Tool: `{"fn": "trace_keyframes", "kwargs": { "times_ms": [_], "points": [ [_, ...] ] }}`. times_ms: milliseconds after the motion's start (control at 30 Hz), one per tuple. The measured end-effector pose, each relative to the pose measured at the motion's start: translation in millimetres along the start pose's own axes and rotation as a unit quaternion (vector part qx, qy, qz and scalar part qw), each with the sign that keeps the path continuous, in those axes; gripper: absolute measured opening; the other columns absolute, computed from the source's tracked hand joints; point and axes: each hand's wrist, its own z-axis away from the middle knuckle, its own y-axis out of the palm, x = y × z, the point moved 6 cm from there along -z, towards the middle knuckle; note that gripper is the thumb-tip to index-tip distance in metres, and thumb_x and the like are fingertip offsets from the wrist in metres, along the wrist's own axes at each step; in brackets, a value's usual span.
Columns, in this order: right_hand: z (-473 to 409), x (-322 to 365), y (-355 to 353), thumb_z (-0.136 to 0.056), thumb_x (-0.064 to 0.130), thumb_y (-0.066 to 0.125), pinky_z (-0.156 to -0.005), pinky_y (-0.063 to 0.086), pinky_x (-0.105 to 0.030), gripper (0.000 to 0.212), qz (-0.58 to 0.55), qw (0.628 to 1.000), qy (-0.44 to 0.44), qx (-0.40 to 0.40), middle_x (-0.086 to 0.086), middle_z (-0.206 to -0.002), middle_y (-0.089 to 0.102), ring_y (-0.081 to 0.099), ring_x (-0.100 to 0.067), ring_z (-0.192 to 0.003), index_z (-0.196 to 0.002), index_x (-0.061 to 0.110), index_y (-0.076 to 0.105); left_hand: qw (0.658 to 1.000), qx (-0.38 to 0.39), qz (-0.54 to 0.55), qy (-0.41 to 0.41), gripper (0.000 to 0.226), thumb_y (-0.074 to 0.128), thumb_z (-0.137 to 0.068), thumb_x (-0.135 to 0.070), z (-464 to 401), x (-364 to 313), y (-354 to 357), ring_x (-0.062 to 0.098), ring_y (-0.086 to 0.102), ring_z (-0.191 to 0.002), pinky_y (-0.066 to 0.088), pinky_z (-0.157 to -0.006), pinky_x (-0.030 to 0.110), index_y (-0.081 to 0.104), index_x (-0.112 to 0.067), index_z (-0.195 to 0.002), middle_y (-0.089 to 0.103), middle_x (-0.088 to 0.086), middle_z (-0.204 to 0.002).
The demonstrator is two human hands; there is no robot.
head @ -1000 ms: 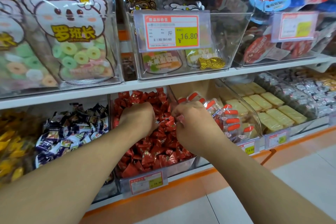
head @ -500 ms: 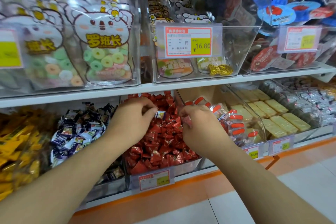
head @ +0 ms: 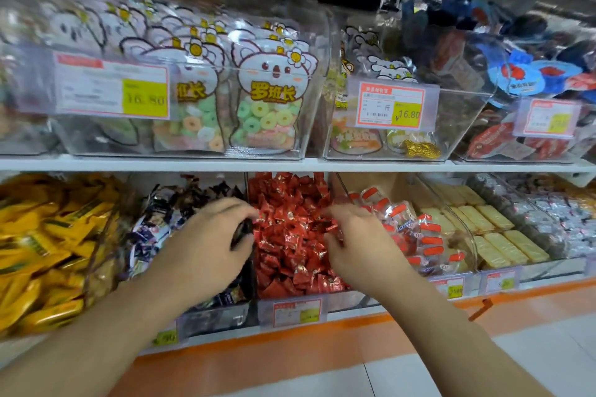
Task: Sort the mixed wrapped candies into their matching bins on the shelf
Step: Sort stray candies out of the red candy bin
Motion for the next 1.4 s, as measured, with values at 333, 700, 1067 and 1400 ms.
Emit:
{"fn": "trace_keyframes", "kwargs": {
  "times_ms": [333, 700, 1067, 1400],
  "points": [
    [-15.2, -8.3, 41.1, -0.086, 0.037, 0.077, -0.1, 0.053, -0.033, 0.078, 0.0, 0.989, 0.029, 0.147, 0.003, -0.137, 0.059, 0.059, -0.019, -0.122, -0.153, 0.04, 0.038, 0.992, 0.085, -0.052, 0.073, 0.052, 0.044, -0.105, -0.052, -22.8, -17.5, 54.8, 0.005, 0.006, -0.154, 0.0, -0.127, 0.044, 0.031, -0.045, -0.155, 0.022, -0.024, -0.163],
    [-34.0, -13.9, 38.7, -0.086, 0.015, 0.076, -0.085, 0.052, -0.02, 0.029, 0.044, 0.996, 0.013, 0.078, 0.008, -0.103, 0.074, 0.068, -0.013, -0.096, -0.111, 0.028, 0.077, 0.992, 0.083, -0.045, 0.087, 0.041, 0.046, -0.101, -0.056, -32.1, -14.4, 59.3, 0.005, 0.03, -0.133, 0.008, -0.123, 0.045, 0.057, -0.04, -0.138, 0.051, -0.027, -0.138],
    [-64.3, -18.6, 13.4, -0.085, 0.028, 0.083, -0.09, 0.057, -0.033, 0.026, -0.152, 0.984, 0.074, -0.057, 0.013, -0.103, 0.073, 0.069, -0.01, -0.093, -0.11, 0.032, 0.076, 0.992, 0.065, -0.049, 0.093, 0.042, 0.046, -0.1, -0.059, -31.6, -13.1, 63.9, 0.006, 0.031, -0.131, 0.012, -0.119, 0.044, 0.058, -0.04, -0.136, 0.054, -0.026, -0.134],
    [-53.3, -16.4, 10.5, -0.097, 0.019, 0.067, -0.087, 0.044, -0.003, 0.037, -0.123, 0.99, 0.067, -0.001, 0.025, -0.112, 0.067, 0.06, 0.01, -0.097, -0.129, 0.037, 0.068, 0.992, 0.056, -0.055, 0.094, 0.042, 0.045, -0.1, -0.059, -32.7, -13.6, 65.8, 0.006, 0.032, -0.128, 0.013, -0.121, 0.047, 0.058, -0.04, -0.135, 0.054, -0.027, -0.131]
  ]
}}
